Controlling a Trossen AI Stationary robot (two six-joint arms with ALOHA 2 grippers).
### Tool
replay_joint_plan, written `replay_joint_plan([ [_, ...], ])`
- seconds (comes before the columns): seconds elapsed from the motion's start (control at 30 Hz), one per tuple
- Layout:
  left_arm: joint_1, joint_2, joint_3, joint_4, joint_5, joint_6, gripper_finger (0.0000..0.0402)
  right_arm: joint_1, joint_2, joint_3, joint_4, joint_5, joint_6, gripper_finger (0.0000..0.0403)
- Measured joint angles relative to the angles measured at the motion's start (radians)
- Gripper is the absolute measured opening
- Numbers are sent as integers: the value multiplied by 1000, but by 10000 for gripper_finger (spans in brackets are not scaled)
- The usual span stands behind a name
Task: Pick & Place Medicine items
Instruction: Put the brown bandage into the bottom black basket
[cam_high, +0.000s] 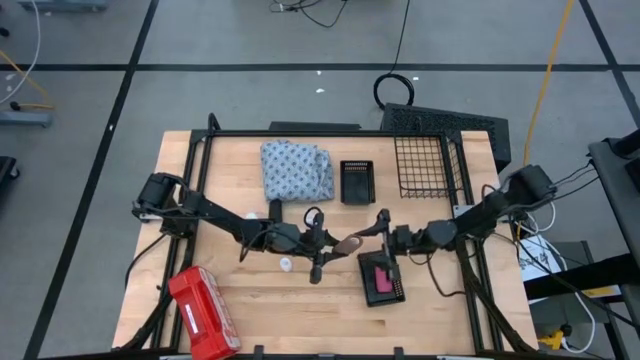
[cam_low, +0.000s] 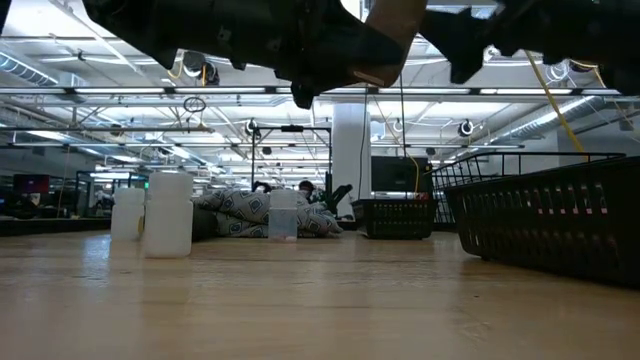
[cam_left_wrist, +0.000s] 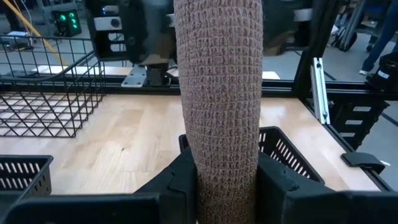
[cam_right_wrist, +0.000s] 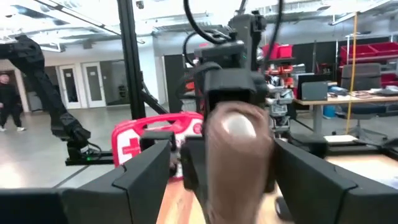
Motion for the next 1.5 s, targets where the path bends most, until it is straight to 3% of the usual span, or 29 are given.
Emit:
replay_joint_plan([
  [0.33, 0, 0, 0, -8, 0, -5, 104, -6, 29, 62, -55, 8, -17, 248],
  [0.9, 0, 0, 0, -9, 1, -32, 104, -32, 29, 61, -91, 4, 10, 111],
  [1.13, 0, 0, 0, -10, 1, -43, 104, -32, 29, 60, -90, 4, 3, 91],
  [1.23, -2, -1, 0, -15, 0, -127, 105, -32, 29, 60, -90, 4, 4, 90],
  [1.5, 2, -79, -1, -69, 9, -185, 180, -9, 27, 60, -84, 6, -97, 89],
])
